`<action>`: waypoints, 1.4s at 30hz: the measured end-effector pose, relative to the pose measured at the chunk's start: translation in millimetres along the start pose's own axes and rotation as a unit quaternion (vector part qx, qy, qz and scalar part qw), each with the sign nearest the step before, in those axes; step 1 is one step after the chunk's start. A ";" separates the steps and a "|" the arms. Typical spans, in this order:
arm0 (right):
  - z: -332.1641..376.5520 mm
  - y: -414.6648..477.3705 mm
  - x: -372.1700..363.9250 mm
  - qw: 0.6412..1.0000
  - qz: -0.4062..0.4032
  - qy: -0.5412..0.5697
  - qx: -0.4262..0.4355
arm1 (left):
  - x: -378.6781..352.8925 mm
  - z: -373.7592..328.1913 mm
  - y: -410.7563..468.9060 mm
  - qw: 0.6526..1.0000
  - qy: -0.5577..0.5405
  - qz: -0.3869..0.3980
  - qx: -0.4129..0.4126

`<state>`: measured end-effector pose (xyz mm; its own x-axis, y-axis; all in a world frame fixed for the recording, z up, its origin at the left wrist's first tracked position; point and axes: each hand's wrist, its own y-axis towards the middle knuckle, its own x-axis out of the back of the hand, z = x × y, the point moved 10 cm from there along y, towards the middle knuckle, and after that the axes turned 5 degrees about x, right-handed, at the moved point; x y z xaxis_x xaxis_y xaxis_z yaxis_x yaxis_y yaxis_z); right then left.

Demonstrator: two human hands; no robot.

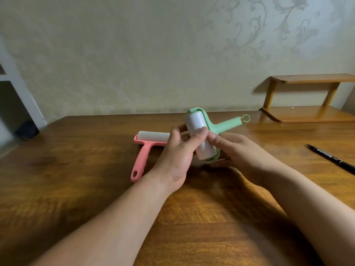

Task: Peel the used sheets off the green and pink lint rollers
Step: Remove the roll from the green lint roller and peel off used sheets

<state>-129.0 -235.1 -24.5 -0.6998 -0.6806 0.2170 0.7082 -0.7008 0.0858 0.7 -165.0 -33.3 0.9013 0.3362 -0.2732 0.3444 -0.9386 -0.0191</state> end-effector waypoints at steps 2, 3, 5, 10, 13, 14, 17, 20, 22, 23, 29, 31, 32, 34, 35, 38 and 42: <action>-3.0 -0.1 -9.0 0.991 0.031 0.132 -0.011 | 1.7 -4.3 0.3 0.999 0.027 -0.005 -0.019; -4.5 0.0 -9.9 0.988 0.037 0.150 -0.012 | 2.8 -6.6 0.6 0.998 0.047 -0.007 -0.030; -6.0 0.1 -10.4 0.987 0.050 0.152 -0.010 | 6.8 -12.2 0.7 0.996 0.077 -0.017 -0.050; -7.3 -1.4 -10.1 0.978 0.046 0.199 -0.035 | 14.9 -17.1 2.2 0.993 0.085 -0.044 -0.071; -4.7 -4.3 -16.7 0.972 0.075 0.219 -0.036 | 13.4 -17.9 0.9 0.992 0.087 -0.044 -0.082; -3.5 -5.1 -18.2 0.971 0.083 0.222 -0.031 | 14.1 -18.7 0.5 0.992 0.083 -0.046 -0.084; -2.3 -3.5 -15.3 0.972 0.075 0.222 -0.011 | 14.9 -16.8 1.7 0.995 0.064 -0.038 -0.070; -1.2 -1.7 -13.3 0.975 0.074 0.209 0.000 | 11.0 -16.6 0.4 0.997 0.046 -0.021 -0.065; -2.6 0.0 -10.2 0.975 0.068 0.212 0.003 | 8.4 -17.9 -1.8 0.997 0.039 -0.014 -0.063; -3.1 1.0 -8.4 0.975 0.063 0.215 0.005 | 7.4 -18.2 -2.8 0.997 0.037 -0.008 -0.060; 0.4 4.7 -6.0 0.981 0.046 0.188 0.034 | 5.5 -17.4 -6.6 0.998 0.050 0.015 -0.040; 2.1 5.4 -8.4 0.984 0.041 0.168 0.051 | 5.4 -16.9 -8.3 0.997 0.061 0.011 -0.034; 2.9 5.7 -9.5 0.986 0.039 0.150 0.059 | 6.3 -16.5 -8.6 0.997 0.069 0.005 -0.033; 3.9 6.0 -11.2 0.990 0.035 0.116 0.070 | 9.1 -16.8 -8.2 0.997 0.066 -0.005 -0.030; 3.8 5.7 -11.1 0.990 0.033 0.115 0.070 | 9.5 -16.5 -7.7 0.998 0.056 -0.004 -0.025; 0.4 4.8 -4.9 0.984 0.012 0.169 0.048 | 6.1 -18.1 -7.1 1.000 0.011 0.011 -0.022; -2.6 4.0 -1.2 0.982 0.002 0.187 0.035 | 8.2 -16.2 -7.3 1.000 -0.015 -0.004 -0.015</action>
<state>-125.6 -237.7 -27.0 -0.6735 -0.7231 -0.1532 0.7061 -0.6907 0.1557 9.8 -154.1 -19.9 0.8904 0.3409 -0.3015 0.3594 -0.9331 0.0064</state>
